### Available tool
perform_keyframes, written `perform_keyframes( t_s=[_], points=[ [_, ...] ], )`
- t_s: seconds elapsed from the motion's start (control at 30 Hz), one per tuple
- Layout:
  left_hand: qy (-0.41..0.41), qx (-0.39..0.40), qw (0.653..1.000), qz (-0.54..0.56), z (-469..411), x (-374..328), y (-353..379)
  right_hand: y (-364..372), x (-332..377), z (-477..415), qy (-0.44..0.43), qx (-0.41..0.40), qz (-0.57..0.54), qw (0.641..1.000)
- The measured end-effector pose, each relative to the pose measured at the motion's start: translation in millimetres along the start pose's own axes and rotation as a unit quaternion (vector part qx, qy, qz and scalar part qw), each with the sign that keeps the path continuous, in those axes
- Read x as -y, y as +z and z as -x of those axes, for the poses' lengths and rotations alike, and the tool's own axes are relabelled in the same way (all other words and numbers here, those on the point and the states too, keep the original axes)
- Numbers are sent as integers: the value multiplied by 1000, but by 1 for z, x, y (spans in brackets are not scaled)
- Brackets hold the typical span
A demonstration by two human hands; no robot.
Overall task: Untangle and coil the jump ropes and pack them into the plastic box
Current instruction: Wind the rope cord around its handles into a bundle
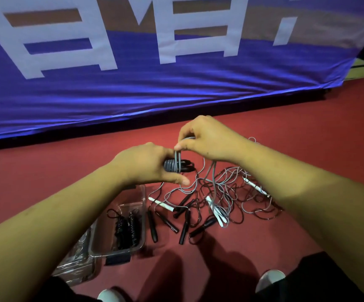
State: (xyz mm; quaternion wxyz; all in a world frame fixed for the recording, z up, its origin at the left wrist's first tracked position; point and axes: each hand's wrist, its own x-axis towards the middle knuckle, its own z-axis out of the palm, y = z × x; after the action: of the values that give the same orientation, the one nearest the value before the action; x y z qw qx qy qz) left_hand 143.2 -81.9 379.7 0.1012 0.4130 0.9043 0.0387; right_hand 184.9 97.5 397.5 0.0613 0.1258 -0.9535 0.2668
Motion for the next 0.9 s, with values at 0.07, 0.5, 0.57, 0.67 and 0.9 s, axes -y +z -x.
perform_keyframes(
  t_s=[0.07, 0.5, 0.57, 0.67, 0.9],
  points=[
    [16, -23, 998, 48, 0, -2, 1, -6, -6, 1, 0, -5, -28, 1000],
    [39, -110, 875, 469, 10, -7, -7, 18, -33, 11, 106, 104, -286, 947],
    [-2, -142, 870, 472, 7, -1, -8, 25, -29, 10, 107, 135, -278, 945],
    [-39, -156, 876, 455, 0, 12, -8, 30, -22, 5, 121, 148, -280, 941],
    [-73, -175, 963, 193, -7, 40, 3, 18, -9, 1, 41, 118, -49, 991]
  ],
)
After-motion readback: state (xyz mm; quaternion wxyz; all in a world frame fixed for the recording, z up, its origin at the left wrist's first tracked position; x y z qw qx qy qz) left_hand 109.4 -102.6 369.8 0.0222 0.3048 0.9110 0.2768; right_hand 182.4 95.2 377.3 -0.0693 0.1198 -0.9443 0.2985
